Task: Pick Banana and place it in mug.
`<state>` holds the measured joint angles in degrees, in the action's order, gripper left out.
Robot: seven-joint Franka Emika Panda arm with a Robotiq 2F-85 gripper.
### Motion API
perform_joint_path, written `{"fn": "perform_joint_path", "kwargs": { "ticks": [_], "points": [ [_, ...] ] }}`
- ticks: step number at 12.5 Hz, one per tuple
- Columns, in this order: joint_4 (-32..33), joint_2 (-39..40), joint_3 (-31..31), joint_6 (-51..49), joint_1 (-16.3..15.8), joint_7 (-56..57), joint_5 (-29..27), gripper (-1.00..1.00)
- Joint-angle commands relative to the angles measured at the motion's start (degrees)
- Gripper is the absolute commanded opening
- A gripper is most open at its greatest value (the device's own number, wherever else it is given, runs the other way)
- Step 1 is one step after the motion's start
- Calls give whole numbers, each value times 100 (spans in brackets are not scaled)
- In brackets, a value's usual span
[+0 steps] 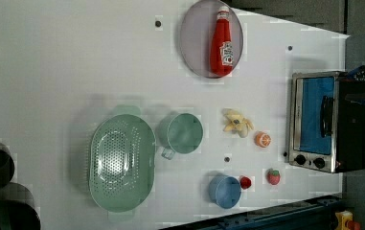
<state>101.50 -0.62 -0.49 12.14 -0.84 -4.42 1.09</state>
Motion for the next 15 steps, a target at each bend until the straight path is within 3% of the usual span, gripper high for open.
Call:
{"fn": "perform_joint_path", "kwargs": {
  "ticks": [1,2,3,9,15],
  "points": [
    [1271,-2253,-305,-1409,78,638,-32,56],
    [1335,-2232,-305,-1407,78,638,-32,93],
    [1438,-2173,-304,-1376,77,638,-32,100],
    [2455,-1370,-295,478,71,795,-32,100],
    [3243,-102,-305,2776,77,2771,-32,100]
  ]
}}
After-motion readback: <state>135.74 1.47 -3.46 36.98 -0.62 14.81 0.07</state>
